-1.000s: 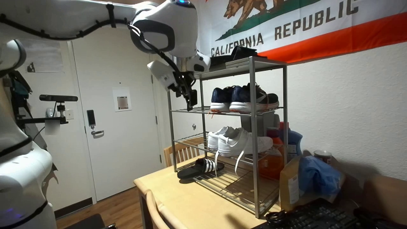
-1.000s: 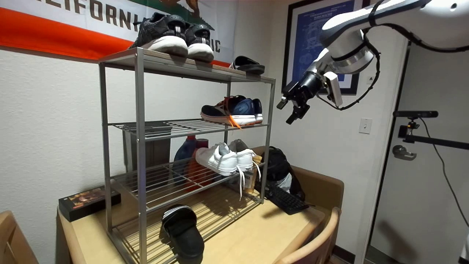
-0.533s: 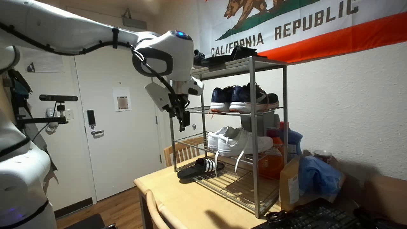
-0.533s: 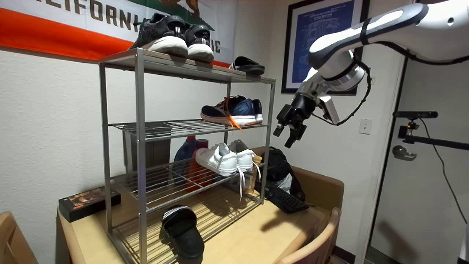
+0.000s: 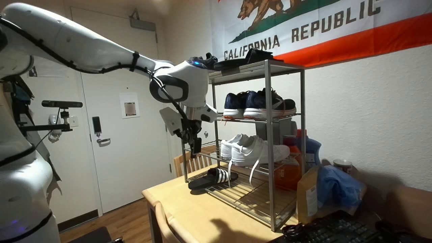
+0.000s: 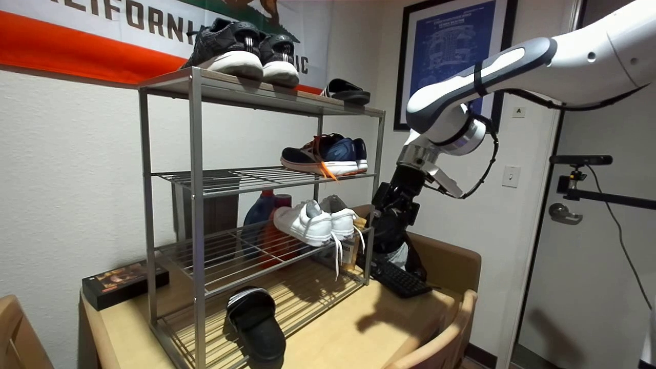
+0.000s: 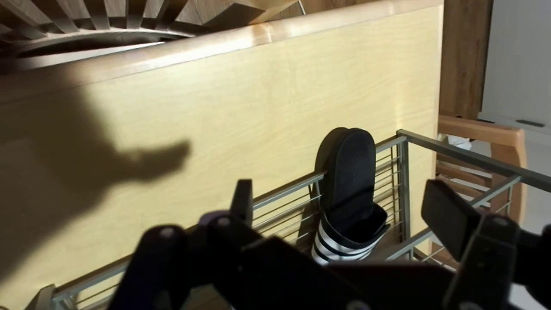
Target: Remove the right slide sandal from the bottom shelf and place it on the topmost shelf of the shoe rack
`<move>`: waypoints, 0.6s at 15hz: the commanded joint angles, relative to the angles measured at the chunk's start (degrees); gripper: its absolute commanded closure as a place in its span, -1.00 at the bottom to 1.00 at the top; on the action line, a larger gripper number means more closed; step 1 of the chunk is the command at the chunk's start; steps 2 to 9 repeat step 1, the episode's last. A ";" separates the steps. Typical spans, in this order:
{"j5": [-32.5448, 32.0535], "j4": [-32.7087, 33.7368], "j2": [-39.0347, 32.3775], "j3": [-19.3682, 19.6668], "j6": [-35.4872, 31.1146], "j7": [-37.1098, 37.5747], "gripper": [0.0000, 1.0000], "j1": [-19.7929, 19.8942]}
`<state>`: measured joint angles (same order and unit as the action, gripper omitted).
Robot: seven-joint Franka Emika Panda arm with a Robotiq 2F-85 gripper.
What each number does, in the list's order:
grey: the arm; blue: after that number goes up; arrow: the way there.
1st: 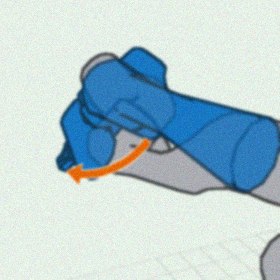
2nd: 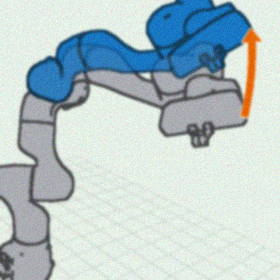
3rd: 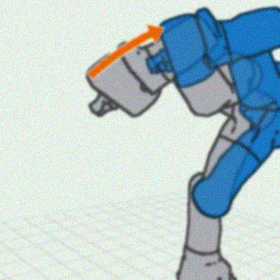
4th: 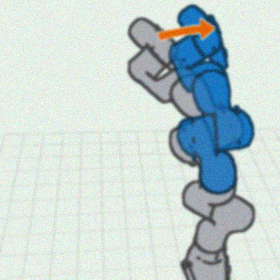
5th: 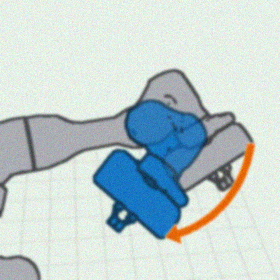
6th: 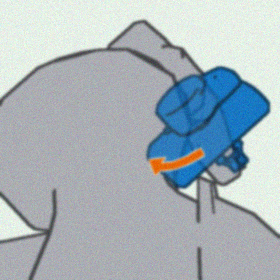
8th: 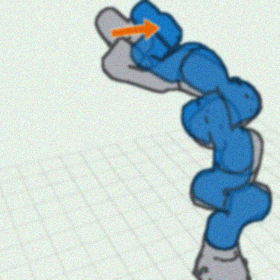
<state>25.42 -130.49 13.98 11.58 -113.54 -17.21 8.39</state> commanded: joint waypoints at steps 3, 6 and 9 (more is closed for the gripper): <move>-0.14 0.10 -0.49 0.36 -0.21 0.16 -1.00 -0.44; -0.14 0.10 -0.49 0.36 -0.21 0.16 -1.00 -0.44; -0.14 0.10 -0.49 0.36 -0.21 0.16 -1.00 -0.44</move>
